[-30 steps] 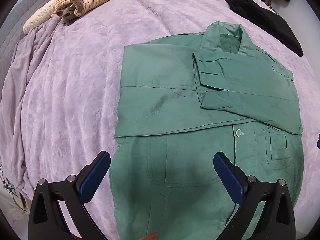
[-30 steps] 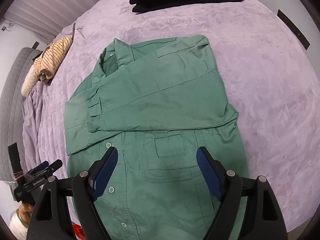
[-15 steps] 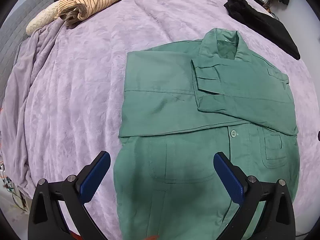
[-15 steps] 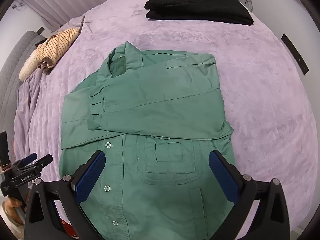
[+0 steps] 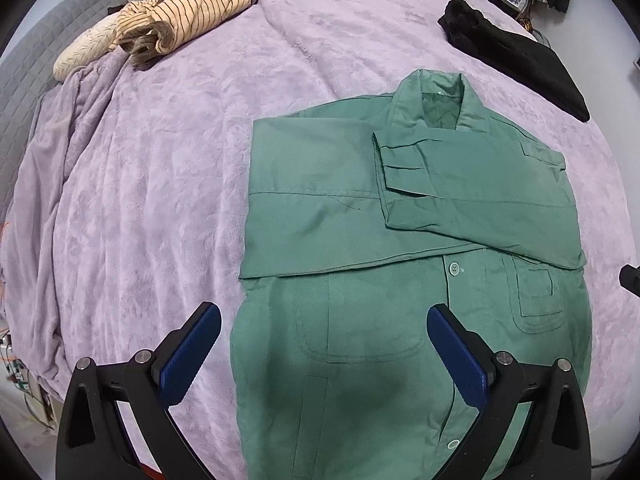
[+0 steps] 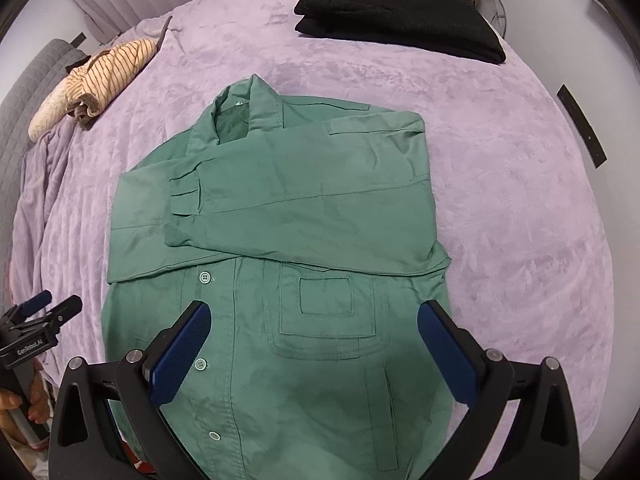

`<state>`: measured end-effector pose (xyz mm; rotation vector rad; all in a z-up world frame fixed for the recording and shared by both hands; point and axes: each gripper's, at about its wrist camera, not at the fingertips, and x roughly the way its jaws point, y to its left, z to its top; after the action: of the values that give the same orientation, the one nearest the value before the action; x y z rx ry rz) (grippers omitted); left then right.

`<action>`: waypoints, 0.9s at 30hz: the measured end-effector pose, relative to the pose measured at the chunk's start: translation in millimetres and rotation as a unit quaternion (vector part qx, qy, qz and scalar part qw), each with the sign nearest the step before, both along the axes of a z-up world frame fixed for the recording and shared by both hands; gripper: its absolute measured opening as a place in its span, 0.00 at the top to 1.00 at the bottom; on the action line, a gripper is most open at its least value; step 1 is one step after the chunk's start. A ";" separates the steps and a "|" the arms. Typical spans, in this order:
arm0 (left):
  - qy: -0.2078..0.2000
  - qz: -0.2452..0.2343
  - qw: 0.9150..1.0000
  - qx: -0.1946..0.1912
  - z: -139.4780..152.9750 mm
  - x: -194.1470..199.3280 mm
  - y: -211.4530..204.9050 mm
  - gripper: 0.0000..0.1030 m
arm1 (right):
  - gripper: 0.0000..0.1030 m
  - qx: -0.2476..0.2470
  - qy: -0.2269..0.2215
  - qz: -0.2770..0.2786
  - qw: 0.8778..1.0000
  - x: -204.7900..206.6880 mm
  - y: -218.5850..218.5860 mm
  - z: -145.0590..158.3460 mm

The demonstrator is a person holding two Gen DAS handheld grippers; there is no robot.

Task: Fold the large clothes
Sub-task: 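Move both tools down to the hem of the green jacket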

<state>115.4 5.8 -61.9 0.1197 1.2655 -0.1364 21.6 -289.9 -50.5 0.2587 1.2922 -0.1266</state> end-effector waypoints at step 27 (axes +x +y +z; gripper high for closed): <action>0.010 0.052 0.998 0.019 5.3 -64.2 -39.4 0.00 | 0.00 -0.019 0.014 0.094 0.995 -18.8 -5.6 -0.9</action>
<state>51.1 -33.6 -56.5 0.0855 1.2911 -0.0248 2.8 -295.5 -51.4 0.1019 1.3335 0.0047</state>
